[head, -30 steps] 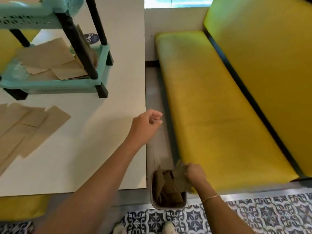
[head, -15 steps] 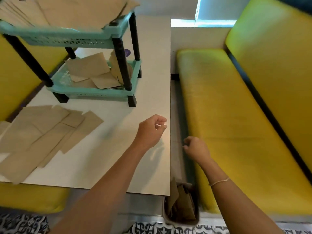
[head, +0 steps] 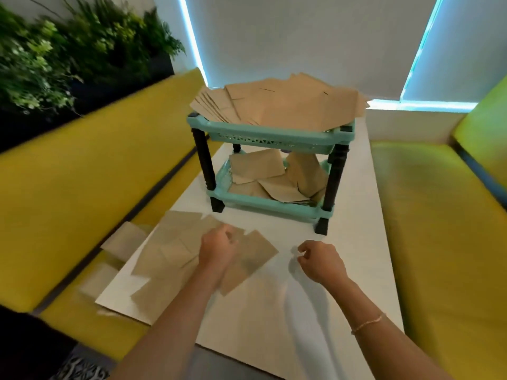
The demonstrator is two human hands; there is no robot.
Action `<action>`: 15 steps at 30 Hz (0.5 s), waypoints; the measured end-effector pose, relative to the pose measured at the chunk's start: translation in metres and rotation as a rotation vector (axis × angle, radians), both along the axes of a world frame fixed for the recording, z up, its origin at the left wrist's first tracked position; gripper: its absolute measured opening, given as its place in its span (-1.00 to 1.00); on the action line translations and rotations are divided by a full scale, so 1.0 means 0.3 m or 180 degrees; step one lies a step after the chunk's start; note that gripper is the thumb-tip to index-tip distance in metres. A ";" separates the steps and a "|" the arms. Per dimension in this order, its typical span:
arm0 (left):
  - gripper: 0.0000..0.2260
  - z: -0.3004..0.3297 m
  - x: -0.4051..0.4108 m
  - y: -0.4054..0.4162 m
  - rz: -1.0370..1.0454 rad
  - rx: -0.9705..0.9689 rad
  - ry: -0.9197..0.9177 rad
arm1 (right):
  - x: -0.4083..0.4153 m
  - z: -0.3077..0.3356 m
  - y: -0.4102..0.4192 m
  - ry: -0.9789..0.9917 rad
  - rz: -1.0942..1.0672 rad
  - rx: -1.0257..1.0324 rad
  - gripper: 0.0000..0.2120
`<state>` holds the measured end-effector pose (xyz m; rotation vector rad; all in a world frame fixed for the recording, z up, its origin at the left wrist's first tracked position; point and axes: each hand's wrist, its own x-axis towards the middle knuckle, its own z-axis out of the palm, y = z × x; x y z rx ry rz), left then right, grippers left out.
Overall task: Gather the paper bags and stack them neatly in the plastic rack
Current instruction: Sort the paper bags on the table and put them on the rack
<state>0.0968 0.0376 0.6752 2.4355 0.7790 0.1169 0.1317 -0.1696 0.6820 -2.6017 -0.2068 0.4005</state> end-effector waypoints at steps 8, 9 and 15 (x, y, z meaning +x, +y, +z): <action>-0.49 -0.080 0.004 0.334 0.0316 0.0462 0.0598 | 0.025 -0.016 0.298 0.0100 0.0482 -0.0027 -0.75; -0.39 -0.089 0.003 0.356 0.0182 0.0505 0.0745 | 0.026 -0.016 0.314 0.0097 0.0478 -0.0021 -0.75; -0.11 -0.086 0.017 0.409 -0.0297 0.0460 0.1233 | 0.030 -0.009 0.356 0.0070 0.0358 0.0025 -0.74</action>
